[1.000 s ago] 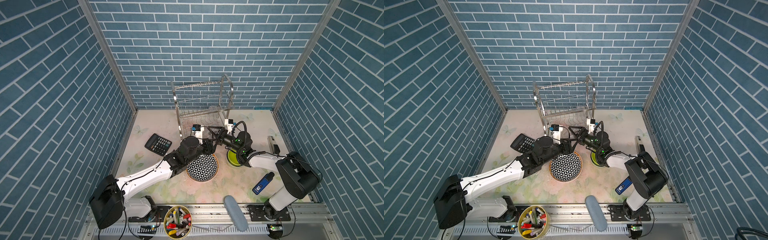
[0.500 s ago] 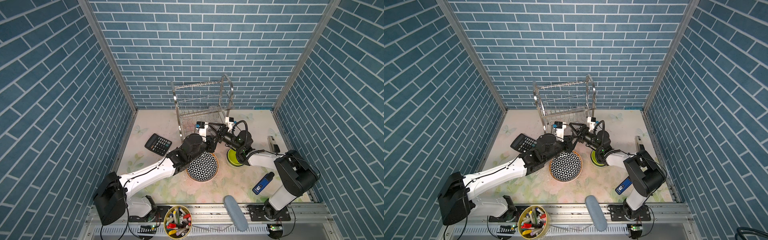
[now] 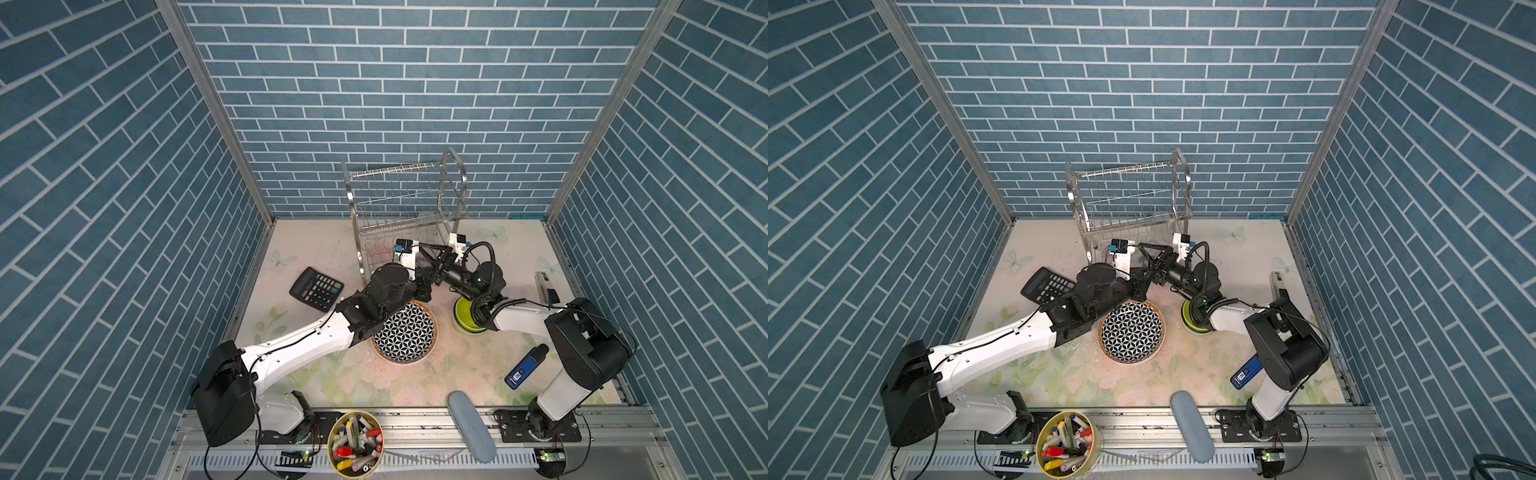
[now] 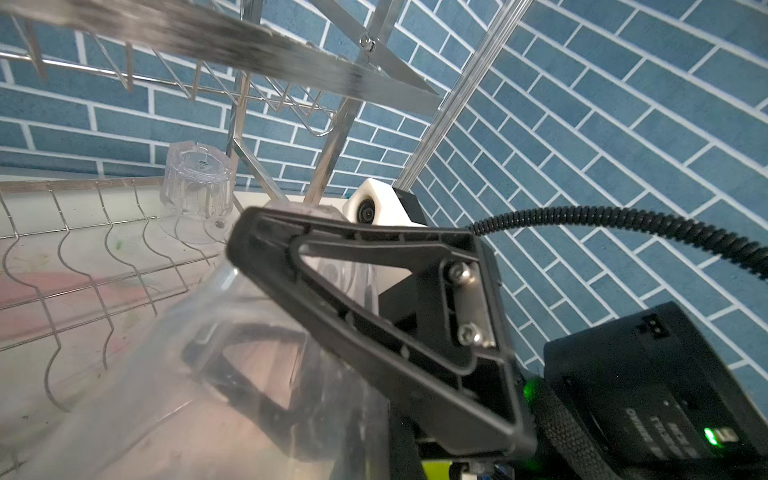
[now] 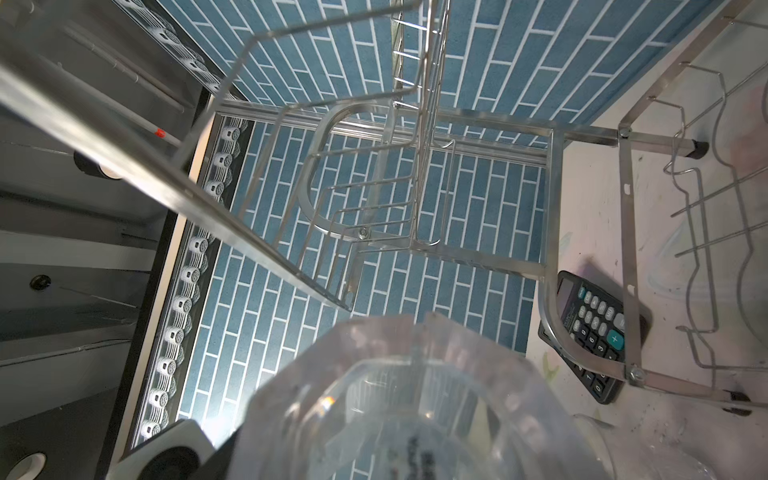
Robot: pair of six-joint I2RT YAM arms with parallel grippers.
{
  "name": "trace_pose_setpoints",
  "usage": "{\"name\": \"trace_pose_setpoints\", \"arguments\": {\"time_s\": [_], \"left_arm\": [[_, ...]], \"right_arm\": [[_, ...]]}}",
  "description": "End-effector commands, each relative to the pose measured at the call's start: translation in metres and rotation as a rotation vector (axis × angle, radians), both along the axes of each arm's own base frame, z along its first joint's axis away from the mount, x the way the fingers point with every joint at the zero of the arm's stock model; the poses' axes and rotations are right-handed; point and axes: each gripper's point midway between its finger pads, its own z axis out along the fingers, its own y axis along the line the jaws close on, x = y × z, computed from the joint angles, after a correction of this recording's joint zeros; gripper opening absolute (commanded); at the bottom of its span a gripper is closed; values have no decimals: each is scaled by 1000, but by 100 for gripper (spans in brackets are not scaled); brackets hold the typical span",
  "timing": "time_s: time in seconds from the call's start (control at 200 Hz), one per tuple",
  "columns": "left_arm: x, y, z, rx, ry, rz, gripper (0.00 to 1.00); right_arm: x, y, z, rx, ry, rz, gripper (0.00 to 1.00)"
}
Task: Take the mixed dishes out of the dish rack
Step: 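Carry the cup down with the left gripper while the right opens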
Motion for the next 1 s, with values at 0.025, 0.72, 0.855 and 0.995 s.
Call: {"name": "trace_pose_setpoints", "arguments": {"time_s": [0.025, 0.72, 0.855, 0.995], "left_arm": [[5, 9, 26, -13, -32, 30, 0], [-86, 128, 31, 332, 313, 99, 0], [-106, 171, 5, 546, 488, 201, 0], [-132, 189, -22, 733, 683, 185, 0]], "right_arm": [[-7, 6, 24, 32, -145, 23, 69], [4, -56, 0, -540, -328, -360, 99], [5, -71, 4, -617, -375, -432, 99], [6, -77, 10, -650, -413, -465, 99]]}}
